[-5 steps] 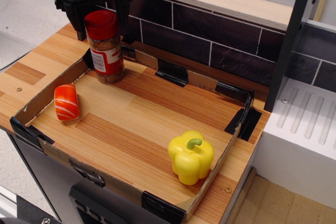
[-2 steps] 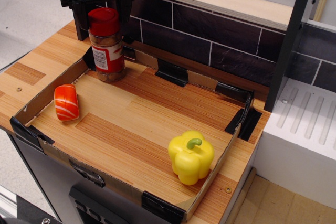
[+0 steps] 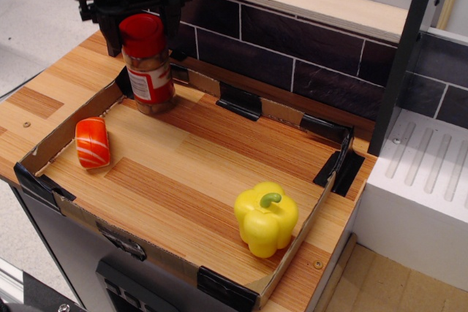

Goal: Topple basil bottle

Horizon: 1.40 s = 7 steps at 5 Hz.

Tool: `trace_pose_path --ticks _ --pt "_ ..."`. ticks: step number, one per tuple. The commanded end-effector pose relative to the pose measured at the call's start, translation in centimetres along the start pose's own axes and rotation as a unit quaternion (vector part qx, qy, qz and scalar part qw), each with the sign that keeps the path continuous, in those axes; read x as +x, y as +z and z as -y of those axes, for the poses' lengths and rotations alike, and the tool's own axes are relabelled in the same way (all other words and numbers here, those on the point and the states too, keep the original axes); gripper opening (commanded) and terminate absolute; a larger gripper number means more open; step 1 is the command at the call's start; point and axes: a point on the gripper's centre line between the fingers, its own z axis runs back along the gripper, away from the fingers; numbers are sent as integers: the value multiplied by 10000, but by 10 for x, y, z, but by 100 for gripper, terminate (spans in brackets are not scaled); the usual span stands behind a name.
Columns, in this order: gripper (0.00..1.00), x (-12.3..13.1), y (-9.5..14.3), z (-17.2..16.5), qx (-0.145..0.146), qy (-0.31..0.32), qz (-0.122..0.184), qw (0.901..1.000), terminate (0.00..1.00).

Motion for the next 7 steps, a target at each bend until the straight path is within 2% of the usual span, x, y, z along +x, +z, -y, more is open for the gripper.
trace_pose_path --ticks 1,2,3,4,6,7 --pt "0 -22 16 8 -425 -64 416 9982 0" --pt "0 -41 8 6 -284 -13 518 9983 0" --pt "0 -65 1 -1 -247 -72 744 9969 0" --pt "0 -83 -8 -9 -83 -105 630 9979 0" --pt "0 -103 -19 -14 274 -68 -144 9995 0" --pt "0 -97 -23 -9 104 131 -675 9976 0"
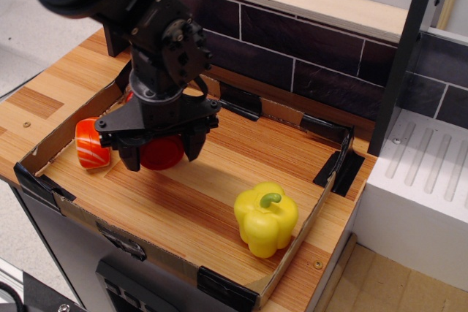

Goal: Topple basil bottle

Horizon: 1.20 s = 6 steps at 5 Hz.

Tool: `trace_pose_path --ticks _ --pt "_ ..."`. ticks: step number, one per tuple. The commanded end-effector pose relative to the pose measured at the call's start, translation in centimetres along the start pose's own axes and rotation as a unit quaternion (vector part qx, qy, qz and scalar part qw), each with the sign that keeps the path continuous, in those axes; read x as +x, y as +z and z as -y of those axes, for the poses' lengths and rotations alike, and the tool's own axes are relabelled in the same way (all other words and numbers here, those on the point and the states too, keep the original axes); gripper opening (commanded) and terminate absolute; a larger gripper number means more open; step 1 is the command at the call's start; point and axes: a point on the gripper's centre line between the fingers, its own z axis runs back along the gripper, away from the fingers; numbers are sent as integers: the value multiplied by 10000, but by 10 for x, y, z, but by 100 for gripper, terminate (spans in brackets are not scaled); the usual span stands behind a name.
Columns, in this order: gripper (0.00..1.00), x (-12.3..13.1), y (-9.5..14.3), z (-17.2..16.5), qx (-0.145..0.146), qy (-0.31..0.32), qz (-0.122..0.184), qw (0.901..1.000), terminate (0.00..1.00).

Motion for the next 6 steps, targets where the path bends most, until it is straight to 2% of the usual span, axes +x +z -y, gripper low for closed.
trace_pose_path --ticks 1,2,3,4,5,6 --pt "0 18 6 11 -707 319 -705 9945 0" --pt "100 26 15 11 -828 401 -785 9927 0" --pt "100 34 23 12 -640 337 -723 9948 0" --pt "100 45 45 15 -552 301 -514 9967 0" --pt "100 58 65 17 -465 407 -430 9972 0" --pt "100 58 65 17 -465 407 -430 9972 0"
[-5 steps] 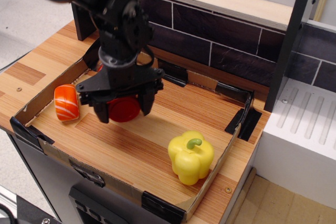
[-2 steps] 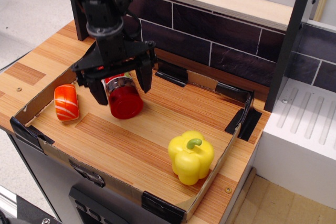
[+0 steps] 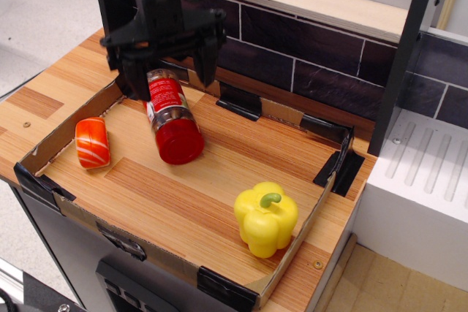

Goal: Topple basil bottle

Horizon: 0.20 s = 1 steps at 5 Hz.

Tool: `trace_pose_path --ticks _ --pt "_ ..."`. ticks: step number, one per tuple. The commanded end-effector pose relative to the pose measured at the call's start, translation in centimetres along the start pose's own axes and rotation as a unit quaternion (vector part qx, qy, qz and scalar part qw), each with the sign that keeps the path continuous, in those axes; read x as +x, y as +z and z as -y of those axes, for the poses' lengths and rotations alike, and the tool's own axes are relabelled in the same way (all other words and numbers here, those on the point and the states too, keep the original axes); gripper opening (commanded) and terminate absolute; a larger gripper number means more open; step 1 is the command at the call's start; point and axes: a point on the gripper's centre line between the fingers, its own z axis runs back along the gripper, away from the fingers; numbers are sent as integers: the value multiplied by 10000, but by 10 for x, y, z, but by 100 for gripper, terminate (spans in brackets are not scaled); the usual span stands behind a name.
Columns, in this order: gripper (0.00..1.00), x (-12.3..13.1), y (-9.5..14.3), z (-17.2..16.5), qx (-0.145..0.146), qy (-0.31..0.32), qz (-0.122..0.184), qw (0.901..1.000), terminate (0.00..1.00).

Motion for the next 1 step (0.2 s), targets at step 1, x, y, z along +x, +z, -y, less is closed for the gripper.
trace_pose_path --ticks 1 --pt "100 3 24 2 -195 25 269 9994 100"
